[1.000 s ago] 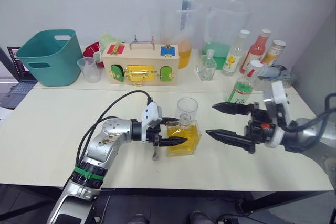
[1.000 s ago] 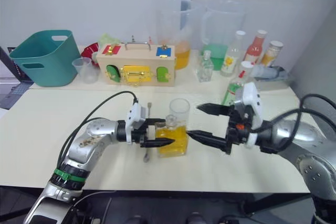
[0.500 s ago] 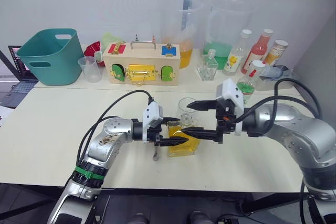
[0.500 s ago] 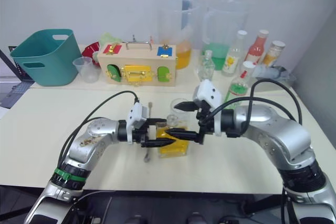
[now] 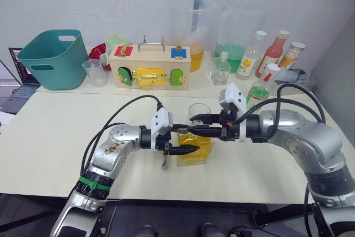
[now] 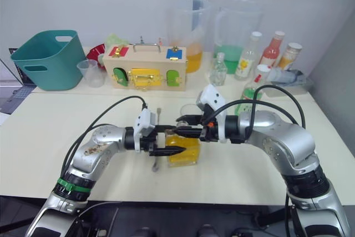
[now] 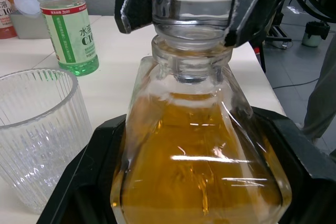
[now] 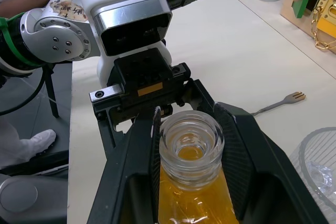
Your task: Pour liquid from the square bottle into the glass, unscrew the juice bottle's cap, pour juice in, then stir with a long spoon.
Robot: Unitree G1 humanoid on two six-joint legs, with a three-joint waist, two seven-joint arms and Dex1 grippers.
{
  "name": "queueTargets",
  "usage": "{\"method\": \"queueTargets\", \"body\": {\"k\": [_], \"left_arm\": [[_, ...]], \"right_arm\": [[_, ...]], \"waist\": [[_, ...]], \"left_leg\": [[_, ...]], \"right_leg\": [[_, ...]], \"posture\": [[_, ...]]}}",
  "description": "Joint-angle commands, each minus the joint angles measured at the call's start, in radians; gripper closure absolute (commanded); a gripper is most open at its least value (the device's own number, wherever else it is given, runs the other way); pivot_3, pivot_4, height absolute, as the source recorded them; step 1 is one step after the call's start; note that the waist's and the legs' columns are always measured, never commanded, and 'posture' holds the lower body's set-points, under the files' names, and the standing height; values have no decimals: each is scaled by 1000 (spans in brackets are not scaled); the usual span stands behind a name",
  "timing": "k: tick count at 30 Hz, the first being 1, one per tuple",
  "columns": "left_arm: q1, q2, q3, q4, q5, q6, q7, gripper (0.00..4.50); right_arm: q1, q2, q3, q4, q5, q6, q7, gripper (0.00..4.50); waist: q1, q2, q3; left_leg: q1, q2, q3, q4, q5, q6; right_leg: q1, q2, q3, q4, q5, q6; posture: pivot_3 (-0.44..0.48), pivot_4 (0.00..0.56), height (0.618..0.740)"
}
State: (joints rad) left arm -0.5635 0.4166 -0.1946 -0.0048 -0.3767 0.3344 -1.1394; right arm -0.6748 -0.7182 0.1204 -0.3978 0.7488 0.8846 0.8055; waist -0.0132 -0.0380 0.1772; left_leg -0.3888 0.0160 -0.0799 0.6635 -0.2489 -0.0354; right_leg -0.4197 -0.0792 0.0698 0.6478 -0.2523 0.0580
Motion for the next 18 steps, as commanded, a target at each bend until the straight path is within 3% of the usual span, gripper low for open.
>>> {"method": "queueTargets", "body": {"k": [1,18], "left_arm": [[-4,-2,-3,-30,-7,7,2,1704],[10,31,-43,-39,1,89,-19,1704]], "right_arm": [[-12,7,-34,-10,-14,-44,24,3433],[-119,36,-139,-30,105,-7,85,3433]], "waist": [[0,0,0],[-5,3,0]], "left_leg": [[0,0,0,0,0,0],[-1,0,0,0,0,0]], "right_leg": [[0,0,0,0,0,0],[-2,0,0,1,0,0]], "posture": [[0,150,740],[0,150,740]]}}
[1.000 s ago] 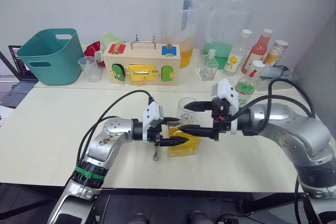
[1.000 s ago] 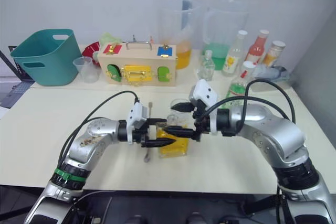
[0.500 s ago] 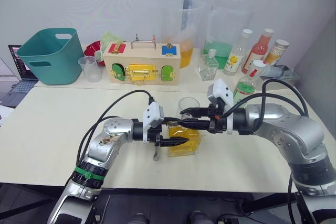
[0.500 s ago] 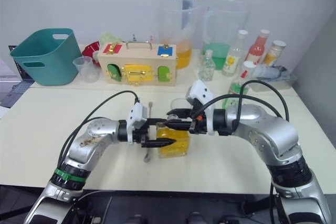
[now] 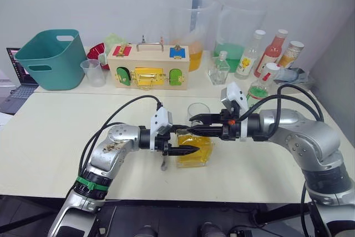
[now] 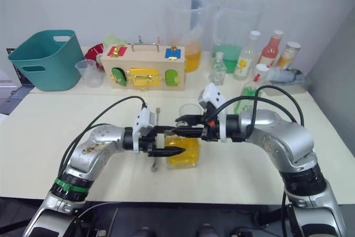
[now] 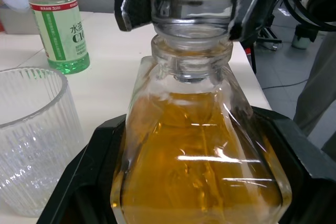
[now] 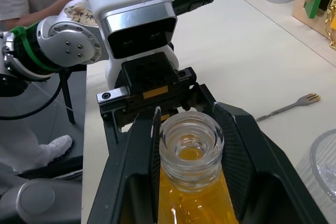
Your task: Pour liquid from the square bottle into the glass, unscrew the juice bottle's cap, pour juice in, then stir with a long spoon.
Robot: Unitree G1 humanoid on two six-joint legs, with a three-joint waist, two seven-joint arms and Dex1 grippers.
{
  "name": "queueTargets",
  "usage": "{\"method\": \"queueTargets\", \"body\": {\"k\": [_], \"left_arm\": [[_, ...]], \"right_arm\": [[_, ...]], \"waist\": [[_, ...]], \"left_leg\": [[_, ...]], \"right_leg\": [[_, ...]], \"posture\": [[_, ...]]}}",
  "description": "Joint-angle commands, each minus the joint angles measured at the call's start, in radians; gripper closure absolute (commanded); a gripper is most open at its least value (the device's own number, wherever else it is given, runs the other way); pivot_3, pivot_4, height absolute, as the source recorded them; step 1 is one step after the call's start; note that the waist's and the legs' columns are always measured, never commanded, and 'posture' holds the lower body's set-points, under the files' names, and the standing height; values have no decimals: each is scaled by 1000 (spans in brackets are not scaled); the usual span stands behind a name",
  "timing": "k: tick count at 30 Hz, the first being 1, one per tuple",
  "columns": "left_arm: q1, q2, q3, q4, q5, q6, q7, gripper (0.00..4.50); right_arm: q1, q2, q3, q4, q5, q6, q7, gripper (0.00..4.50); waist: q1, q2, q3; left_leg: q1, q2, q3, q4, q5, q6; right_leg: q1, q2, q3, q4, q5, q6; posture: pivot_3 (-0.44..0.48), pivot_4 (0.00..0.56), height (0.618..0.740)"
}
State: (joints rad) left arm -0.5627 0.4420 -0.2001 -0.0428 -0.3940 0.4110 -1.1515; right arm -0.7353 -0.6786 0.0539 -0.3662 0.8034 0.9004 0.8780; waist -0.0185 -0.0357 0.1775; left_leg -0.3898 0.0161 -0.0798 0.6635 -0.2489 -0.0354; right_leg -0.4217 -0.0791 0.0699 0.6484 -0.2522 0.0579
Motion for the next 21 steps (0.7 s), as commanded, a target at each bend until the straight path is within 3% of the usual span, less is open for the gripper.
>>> {"method": "queueTargets", "body": {"k": [1,11,18,21], "left_arm": [[9,6,-39,0,20,11,-8,1704],[10,4,-45,-5,25,-1,0,1704],[16,-32,-12,-18,1,-23,35,1704],[6,-37,-14,-10,20,-11,63,1704]], "right_arm": [[-63,-3,-76,-64,55,-18,11,3433],[-29,-37,-125,-60,54,-24,7,3433],[182,-190,-330,78,-42,-112,22,3433],[358,-254,-454,171,-128,-184,27,3433]], "waist": [[1,0,-1],[4,0,-1],[11,1,-2],[17,1,-2]], "left_leg": [[1,0,0,0,0,0],[2,0,-1,0,0,0],[1,-1,0,0,0,0],[2,-1,0,0,0,1]], "right_leg": [[1,0,0,0,0,0],[3,0,-1,0,0,0],[3,-1,0,-1,1,0],[3,-1,0,-1,1,0]], "posture": [[0,150,740],[0,150,740],[0,150,740],[0,150,740]]}}
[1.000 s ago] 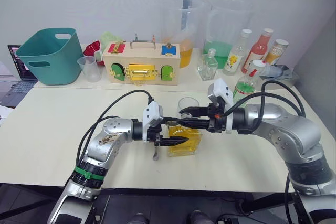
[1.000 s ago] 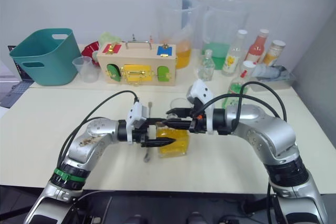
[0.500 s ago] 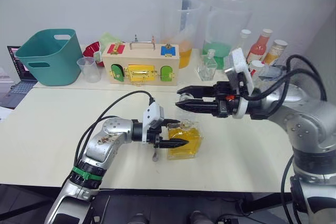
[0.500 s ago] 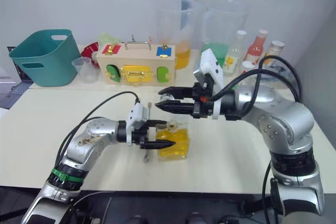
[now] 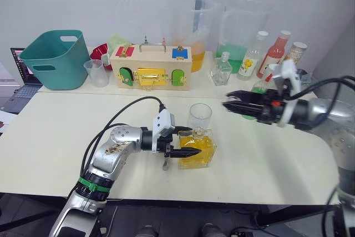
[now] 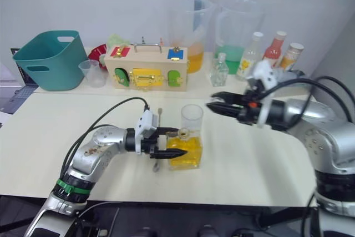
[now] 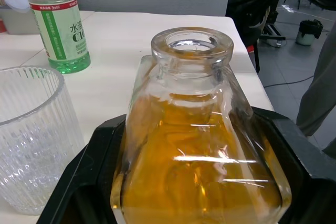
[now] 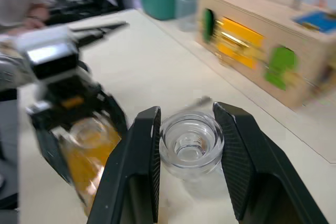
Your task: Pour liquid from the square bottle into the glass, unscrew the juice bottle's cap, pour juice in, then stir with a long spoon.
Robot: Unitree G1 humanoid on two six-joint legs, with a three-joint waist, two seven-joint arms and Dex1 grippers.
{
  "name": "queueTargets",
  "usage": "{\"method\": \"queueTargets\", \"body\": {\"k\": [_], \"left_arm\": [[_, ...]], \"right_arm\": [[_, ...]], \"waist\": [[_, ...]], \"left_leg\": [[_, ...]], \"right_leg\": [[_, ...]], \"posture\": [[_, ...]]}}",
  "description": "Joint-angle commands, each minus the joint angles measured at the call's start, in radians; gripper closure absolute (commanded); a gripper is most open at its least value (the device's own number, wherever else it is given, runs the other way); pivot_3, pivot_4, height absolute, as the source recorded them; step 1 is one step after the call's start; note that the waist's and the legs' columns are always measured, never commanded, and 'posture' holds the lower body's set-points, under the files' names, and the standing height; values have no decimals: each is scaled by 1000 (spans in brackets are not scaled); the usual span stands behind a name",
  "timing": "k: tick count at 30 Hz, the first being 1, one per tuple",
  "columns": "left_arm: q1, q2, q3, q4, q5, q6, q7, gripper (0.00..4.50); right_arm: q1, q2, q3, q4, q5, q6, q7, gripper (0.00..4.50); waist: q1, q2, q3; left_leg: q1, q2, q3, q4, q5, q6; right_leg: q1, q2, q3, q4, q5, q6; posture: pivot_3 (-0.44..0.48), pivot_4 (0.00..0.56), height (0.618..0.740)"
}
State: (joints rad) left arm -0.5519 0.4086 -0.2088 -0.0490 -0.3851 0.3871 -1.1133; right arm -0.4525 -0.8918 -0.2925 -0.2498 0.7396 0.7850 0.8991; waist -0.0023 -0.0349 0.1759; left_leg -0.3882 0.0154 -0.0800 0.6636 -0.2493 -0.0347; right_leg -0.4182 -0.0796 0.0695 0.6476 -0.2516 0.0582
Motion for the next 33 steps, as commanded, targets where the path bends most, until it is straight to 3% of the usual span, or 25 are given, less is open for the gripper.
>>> {"method": "queueTargets", "body": {"k": [1,6,12,19,32,33], "left_arm": [[-4,-4,-6,-5,10,16,27,1704],[-4,-12,-9,-15,7,21,34,1704],[-3,-5,-16,-23,17,12,33,1704],[13,-3,-16,-56,7,19,38,1704],[19,-1,-13,-63,12,16,58,1704],[20,-1,-14,-65,13,16,59,1704]], "right_arm": [[124,-64,-120,78,-102,-98,10,3433],[214,-37,-184,252,-219,-234,-73,3433],[149,77,-191,452,-300,-335,-255,3433],[108,179,-141,607,-363,-429,-325,3433],[122,231,-138,685,-373,-498,-350,3433],[124,230,-142,680,-372,-501,-352,2933]], "waist": [[2,0,0],[-10,2,-1],[-15,5,-1],[-15,8,-1],[-16,10,-1],[-16,10,-1]], "left_leg": [[1,0,0,0,0,0],[2,0,2,1,0,0],[12,0,1,0,0,0],[11,0,1,1,0,0],[11,0,1,0,0,0],[11,0,1,0,0,0]], "right_leg": [[1,0,0,0,0,0],[2,0,1,-1,0,0],[14,0,1,-4,0,1],[14,0,1,-5,0,1],[14,0,1,-6,0,1],[14,0,2,-6,0,1]], "posture": [[0,150,740],[0,150,740],[0,150,740],[0,150,740],[0,150,740],[0,150,740]]}}
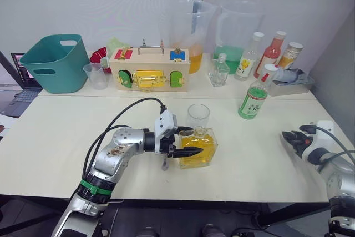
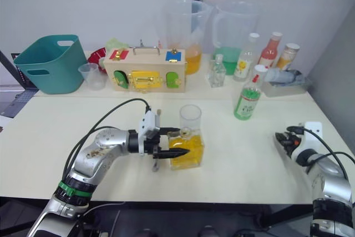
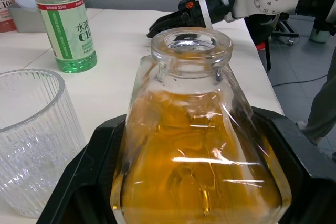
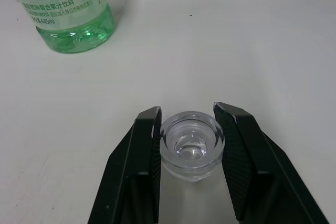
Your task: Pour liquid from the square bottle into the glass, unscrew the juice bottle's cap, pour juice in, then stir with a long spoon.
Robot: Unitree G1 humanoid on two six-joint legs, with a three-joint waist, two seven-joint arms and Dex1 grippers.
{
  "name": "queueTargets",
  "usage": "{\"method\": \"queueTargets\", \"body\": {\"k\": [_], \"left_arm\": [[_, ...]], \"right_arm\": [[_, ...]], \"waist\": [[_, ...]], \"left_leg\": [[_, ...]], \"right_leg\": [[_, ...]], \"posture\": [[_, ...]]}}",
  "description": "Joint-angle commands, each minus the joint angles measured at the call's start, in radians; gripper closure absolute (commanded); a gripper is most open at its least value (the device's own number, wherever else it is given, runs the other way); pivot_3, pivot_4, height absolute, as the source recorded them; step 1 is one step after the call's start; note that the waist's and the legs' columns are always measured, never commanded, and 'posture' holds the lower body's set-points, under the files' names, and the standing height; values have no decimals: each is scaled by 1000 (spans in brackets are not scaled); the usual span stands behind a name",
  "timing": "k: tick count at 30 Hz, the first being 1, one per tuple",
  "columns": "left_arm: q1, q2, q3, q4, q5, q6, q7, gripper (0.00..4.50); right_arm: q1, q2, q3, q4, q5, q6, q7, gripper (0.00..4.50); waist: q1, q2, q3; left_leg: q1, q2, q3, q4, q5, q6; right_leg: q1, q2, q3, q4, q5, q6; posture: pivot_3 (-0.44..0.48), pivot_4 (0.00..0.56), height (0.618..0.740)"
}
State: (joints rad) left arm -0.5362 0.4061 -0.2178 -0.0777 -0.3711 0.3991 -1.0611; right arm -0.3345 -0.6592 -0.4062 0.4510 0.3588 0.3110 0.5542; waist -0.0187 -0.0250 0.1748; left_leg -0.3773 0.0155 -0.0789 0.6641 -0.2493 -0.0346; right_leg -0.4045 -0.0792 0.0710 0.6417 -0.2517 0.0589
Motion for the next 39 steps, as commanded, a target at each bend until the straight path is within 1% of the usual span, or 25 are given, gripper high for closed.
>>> {"method": "queueTargets", "body": {"k": [1,5,8,13,16,19,23,25,28,31,34,36,39], "left_arm": [[5,1,-6,-38,-2,4,7,1704],[8,0,-8,-42,-3,4,7,1704],[3,-1,-6,-40,-5,4,7,1704],[-3,-1,2,-44,-14,7,6,1704],[-6,0,11,-49,-22,10,5,1704],[-9,4,22,-53,-30,16,6,1704],[-7,13,44,-73,-42,24,17,1704],[-1,18,63,-95,-54,23,28,1704],[6,32,84,-116,-70,29,34,1704],[22,69,169,-195,-139,86,56,1704],[40,120,267,-258,-221,163,87,1704],[58,168,353,-293,-275,214,113,1704],[83,229,465,-309,-327,268,159,1704]], "right_arm": [[9,-5,-31,-30,11,-30,-5,2379],[19,-21,-60,-95,50,-10,11,1095],[30,-38,-88,-161,85,28,18,22],[62,-119,-124,-320,174,155,92,22],[113,-187,-133,-434,252,246,194,22],[186,-250,-149,-560,361,329,333,22],[278,-323,-148,-709,440,360,507,22],[283,-339,-125,-761,474,370,550,22],[260,-337,-103,-801,519,394,567,22],[182,-341,-49,-832,593,438,581,22],[132,-364,16,-814,561,438,606,22],[85,-362,56,-785,558,437,623,22],[32,-357,108,-755,548,426,653,22]], "waist": [[0,0,0],[0,0,0],[0,1,0],[1,3,1],[1,3,1],[1,3,1],[1,4,1],[-3,4,2],[-8,3,2],[-14,4,4],[-21,3,6],[-21,2,7],[-22,2,8]], "left_leg": [[0,0,0,0,0,0],[0,0,0,0,0,0],[0,0,0,0,0,0],[-1,0,0,0,0,0],[-1,0,-1,0,0,0],[-1,0,-1,0,0,0],[-1,0,-1,0,0,0],[-1,0,-1,0,0,0],[-1,1,-1,0,0,0],[-2,1,-1,0,0,0],[-3,1,-1,0,0,0],[-4,1,-2,0,0,0],[-5,1,-1,0,0,0]], "right_leg": [[0,0,0,0,0,0],[0,0,0,0,0,0],[0,0,0,0,0,0],[0,0,0,0,0,0],[0,0,0,0,0,0],[0,0,0,-1,0,1],[0,1,0,-1,0,1],[0,1,0,-1,0,1],[0,1,0,-1,0,1],[-1,1,0,-1,0,1],[-2,1,-1,0,0,1],[-3,1,-1,-1,0,1],[-4,1,-1,-1,0,1]], "posture": [[0,150,740],[0,150,740],[0,150,740],[0,150,740],[0,150,740],[0,150,740],[0,150,740],[0,150,740],[0,150,740],[0,150,740],[0,150,740],[0,150,740],[0,150,740]]}}
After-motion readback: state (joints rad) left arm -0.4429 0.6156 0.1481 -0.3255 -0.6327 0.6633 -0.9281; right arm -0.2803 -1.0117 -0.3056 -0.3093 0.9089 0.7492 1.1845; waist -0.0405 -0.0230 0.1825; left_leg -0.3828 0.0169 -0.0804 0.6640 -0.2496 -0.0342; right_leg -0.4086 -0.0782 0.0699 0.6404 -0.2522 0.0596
